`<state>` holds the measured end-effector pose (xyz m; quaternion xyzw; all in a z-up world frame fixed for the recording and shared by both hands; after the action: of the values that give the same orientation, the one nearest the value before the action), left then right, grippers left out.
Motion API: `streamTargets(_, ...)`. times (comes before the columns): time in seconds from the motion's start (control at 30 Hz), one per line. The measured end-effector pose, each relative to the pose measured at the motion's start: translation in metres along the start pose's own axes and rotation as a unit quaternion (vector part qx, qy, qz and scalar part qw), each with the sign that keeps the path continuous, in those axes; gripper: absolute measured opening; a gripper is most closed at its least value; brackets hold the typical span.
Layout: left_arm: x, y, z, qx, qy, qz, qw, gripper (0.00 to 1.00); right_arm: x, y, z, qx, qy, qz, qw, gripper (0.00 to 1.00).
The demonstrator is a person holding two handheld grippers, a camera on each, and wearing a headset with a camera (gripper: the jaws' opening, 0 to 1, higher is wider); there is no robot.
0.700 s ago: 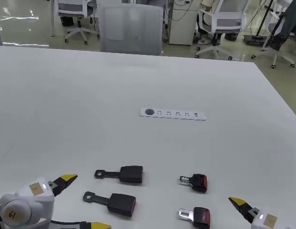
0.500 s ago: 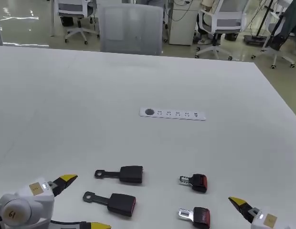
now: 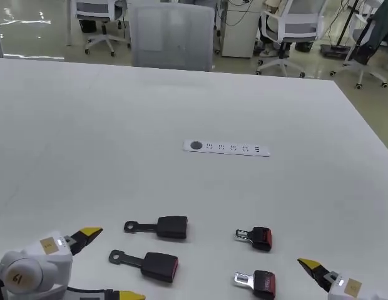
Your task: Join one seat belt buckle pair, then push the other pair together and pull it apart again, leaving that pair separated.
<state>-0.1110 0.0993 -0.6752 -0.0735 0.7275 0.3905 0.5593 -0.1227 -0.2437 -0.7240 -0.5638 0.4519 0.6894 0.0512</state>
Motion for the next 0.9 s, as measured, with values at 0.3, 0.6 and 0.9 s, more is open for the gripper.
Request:
streamTargets(0.3, 0.000, -0.006, 0.002, 0.011, -0.012, 0.013, 0.9998, 1.00, 0.000, -0.006, -0.005, -0.013, 0.007, 0.011, 0.9998, 0.91)
streamTargets(0.6, -0.001, -0.013, 0.008, 0.019, -0.020, 0.022, 0.9994, 1.00, -0.004, -0.013, -0.010, -0.023, 0.013, 0.015, 0.9995, 0.91)
streamTargets(0.9, 0.004, -0.023, 0.013, 0.030, -0.033, 0.039, 0.9982, 0.99, -0.001, -0.021, -0.012, -0.032, 0.012, 0.023, 0.9991, 0.89)
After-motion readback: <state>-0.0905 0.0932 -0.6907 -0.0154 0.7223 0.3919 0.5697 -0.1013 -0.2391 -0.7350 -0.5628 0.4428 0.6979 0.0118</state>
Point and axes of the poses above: the centre of the closed fingertips' face, and the gripper's own axes: y roughly backward along the fingers, z roughly to its left, x roughly out of its underside, the point moved 6 cm from there along y, roughly backward along the fingers, and after that the axes turned 2 degrees about x, right-handed, at the moved point
